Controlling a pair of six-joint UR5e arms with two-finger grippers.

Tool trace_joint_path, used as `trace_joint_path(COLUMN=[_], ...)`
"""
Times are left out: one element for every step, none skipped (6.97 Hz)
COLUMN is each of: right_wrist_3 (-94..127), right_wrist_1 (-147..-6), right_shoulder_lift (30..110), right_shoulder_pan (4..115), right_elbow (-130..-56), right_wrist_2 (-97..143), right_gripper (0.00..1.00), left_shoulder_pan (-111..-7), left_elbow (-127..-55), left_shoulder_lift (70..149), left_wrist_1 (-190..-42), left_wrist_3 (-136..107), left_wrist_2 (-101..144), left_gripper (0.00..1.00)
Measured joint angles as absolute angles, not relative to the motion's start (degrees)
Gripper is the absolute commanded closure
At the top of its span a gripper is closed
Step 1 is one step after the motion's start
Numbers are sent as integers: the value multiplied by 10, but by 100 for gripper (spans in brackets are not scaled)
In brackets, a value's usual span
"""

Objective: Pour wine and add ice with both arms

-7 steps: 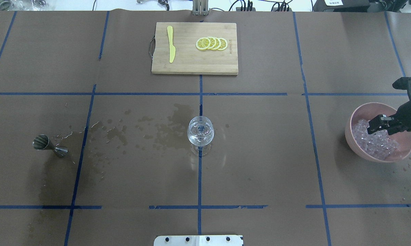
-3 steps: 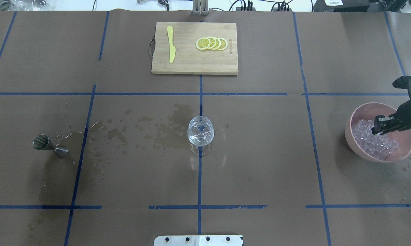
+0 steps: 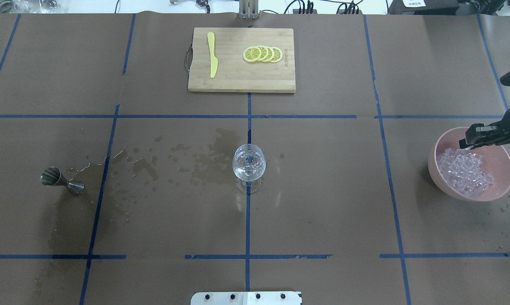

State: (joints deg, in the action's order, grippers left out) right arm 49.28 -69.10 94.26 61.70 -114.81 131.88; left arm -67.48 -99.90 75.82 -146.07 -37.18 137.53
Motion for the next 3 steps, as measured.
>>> trace_joint_path(right_wrist_3=[563, 638, 715], right_wrist_1=[-691, -692, -695], right_shoulder_lift=[903, 859, 811], right_shoulder_pan=[605, 577, 536], right_elbow=[-1159, -1162, -1163], right_wrist_2=[1318, 1312, 1294], right_gripper=[100, 100, 100], left_shoulder_pan=[-675, -677, -683], left_elbow=[-1000, -1000, -998], left_shoulder_lift=[762, 764, 764], left_wrist_1=[-1463, -1463, -1462], left_wrist_3=[-372, -371, -367], left_wrist_2=[1375, 1374, 1374], left_gripper=[0, 0, 0])
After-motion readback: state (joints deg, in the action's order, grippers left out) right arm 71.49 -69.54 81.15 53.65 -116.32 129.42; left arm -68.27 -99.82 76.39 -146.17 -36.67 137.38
